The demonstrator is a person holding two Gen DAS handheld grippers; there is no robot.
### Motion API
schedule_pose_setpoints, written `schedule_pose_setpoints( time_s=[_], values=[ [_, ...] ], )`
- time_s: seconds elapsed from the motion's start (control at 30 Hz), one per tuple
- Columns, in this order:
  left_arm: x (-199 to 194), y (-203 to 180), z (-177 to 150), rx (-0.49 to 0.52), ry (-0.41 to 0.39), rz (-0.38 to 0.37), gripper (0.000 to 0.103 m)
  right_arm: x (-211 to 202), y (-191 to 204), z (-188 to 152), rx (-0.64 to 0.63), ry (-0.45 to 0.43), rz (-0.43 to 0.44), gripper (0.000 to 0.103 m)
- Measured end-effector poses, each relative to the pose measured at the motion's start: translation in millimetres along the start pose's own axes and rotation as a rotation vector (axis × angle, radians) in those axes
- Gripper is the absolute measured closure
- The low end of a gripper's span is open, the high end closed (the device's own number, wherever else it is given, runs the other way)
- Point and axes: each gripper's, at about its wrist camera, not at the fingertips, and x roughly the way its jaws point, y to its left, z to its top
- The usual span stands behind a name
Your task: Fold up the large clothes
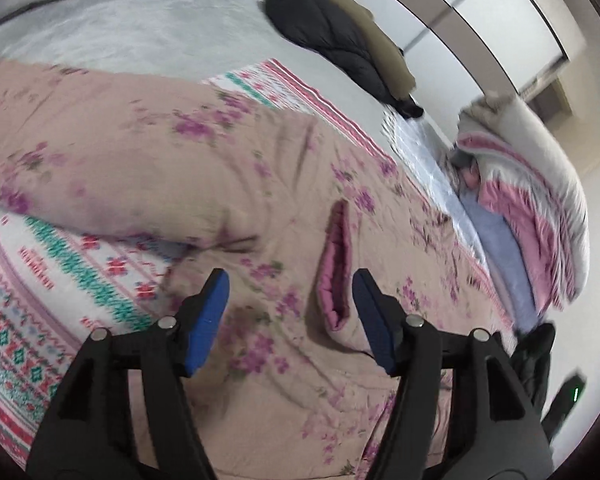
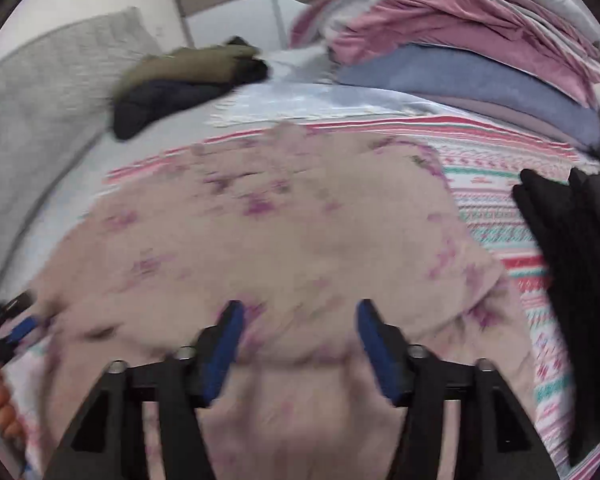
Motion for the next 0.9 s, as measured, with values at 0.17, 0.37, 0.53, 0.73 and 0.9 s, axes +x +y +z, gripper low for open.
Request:
schedule_pose_setpoints(
  time_s=[0.17, 0.37, 0.53, 0.73, 0.9],
  values=[
    [-17, 32, 2, -0.059, 0.005, 0.057, 0.037, -23, 18, -48, -0.005, 0.026, 0.127, 0.027],
    [-57, 107, 17, -0.127, -0.029, 0.202, 0.037, -6, -5, -83, 0.056, 0.030, 0.196, 0.025],
    [-102, 196, 49, -0.322, -0.166, 0.376, 0.036, 4, -41, -92, 0.238, 0.044, 0.194, 0.025],
    [-88, 272, 67, -0.483, -0.127, 0.442, 0.034, -8, -36, -92, 0.227, 0.001, 0.244, 0.025],
    [-77, 293, 82, -0.513, -0.214, 0.397, 0.034, -4, -34, -94, 0.226, 0.023, 0.256, 0.025]
  ],
)
